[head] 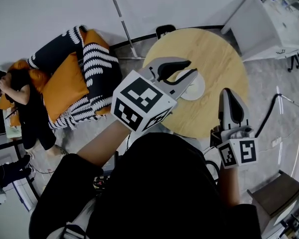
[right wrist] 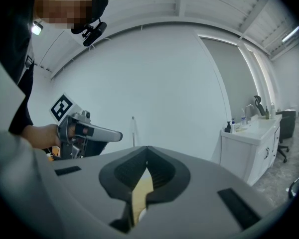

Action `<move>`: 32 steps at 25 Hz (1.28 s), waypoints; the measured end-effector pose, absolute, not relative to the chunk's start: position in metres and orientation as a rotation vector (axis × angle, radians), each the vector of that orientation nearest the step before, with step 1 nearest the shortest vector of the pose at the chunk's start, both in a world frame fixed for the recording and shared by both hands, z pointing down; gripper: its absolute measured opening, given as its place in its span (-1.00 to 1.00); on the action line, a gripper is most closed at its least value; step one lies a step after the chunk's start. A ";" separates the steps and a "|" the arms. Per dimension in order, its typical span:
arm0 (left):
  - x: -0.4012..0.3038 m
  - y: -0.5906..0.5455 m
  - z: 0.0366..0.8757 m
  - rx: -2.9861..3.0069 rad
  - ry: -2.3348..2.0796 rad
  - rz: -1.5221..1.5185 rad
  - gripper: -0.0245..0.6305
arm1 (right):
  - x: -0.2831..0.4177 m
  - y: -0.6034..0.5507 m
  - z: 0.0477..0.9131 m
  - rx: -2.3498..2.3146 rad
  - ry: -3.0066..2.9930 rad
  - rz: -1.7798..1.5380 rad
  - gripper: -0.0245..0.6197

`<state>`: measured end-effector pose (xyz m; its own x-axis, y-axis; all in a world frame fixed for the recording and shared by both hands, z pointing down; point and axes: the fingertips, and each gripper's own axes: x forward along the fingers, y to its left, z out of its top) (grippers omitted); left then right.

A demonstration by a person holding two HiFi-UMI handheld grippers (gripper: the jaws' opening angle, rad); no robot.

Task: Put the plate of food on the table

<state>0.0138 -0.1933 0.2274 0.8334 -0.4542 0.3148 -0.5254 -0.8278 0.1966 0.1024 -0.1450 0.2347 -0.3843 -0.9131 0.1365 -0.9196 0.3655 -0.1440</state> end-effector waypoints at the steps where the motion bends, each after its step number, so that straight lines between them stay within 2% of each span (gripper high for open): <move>1: 0.011 -0.194 0.223 2.742 -0.768 0.333 -0.79 | 0.102 -0.144 0.233 1.727 -2.568 0.294 -0.90; 2: 0.009 -0.193 0.218 2.747 -0.780 0.292 -0.91 | 0.102 -0.143 0.231 1.733 -2.568 0.284 -0.90; 6: 0.008 -0.188 0.202 2.774 -0.799 0.198 -0.91 | 0.104 -0.137 0.223 1.765 -2.562 0.257 -0.90; 32: 0.009 -0.187 0.203 2.754 -0.828 0.203 -0.91 | 0.117 -0.130 0.222 1.825 -2.489 0.227 -0.90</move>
<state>0.0087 -0.1874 0.2033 0.8280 -0.5216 0.2058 -0.5577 -0.8046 0.2042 0.1170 -0.1303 0.2221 -0.3035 -0.9447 0.1245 -0.9516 0.2938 -0.0903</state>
